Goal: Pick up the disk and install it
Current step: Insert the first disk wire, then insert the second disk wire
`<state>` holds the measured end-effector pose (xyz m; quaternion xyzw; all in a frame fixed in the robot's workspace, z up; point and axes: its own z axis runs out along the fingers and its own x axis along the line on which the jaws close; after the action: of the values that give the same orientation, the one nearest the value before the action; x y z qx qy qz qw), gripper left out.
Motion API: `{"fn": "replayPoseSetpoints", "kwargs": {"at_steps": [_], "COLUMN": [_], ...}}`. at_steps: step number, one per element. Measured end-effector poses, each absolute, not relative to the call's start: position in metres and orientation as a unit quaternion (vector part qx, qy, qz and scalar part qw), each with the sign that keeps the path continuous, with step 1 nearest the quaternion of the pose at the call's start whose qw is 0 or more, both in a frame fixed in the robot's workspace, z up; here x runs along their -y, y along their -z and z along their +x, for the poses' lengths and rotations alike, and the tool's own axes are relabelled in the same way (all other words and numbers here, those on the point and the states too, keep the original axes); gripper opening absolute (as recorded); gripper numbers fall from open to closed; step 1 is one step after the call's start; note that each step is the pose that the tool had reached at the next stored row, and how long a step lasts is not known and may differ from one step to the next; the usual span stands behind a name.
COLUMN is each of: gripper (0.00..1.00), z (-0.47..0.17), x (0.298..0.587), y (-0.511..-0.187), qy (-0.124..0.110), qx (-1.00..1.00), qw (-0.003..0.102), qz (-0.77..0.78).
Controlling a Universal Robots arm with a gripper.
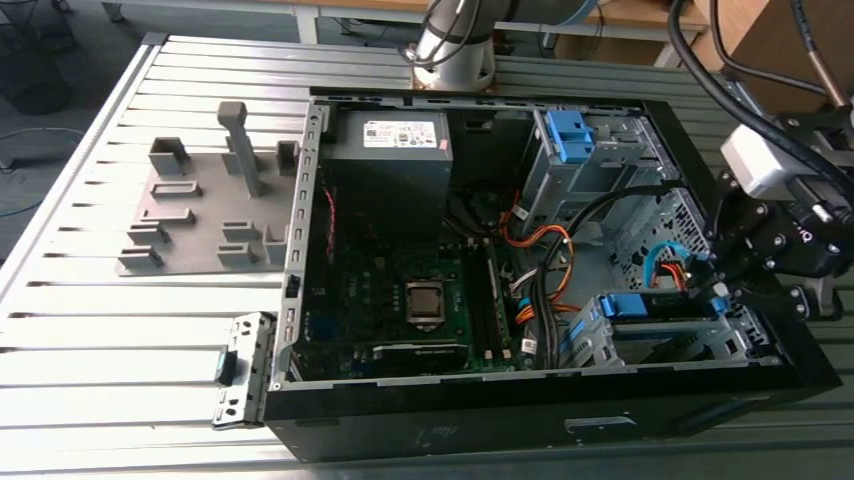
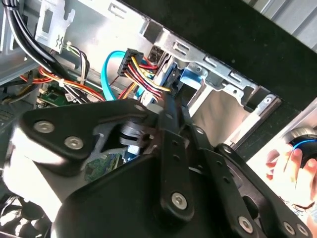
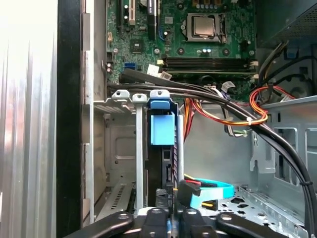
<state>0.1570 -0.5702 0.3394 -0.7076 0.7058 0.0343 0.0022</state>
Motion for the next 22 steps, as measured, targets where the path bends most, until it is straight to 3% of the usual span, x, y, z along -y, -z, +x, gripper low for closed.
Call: {"fn": "replayPoseSetpoints", "kwargs": {"at_steps": [1, 2, 22], "gripper": [0.17, 0.11, 0.11], "z": [0.159, 0.161, 0.169], "x": [0.570, 0.570, 0.570], "y": [-0.339, -0.339, -0.371], "qy": [-0.036, -0.037, -0.044], "qx": [-0.706, -0.705, -0.705], "qw": [0.002, 0.001, 0.004], "qz": [-0.708, -0.708, -0.708]}}
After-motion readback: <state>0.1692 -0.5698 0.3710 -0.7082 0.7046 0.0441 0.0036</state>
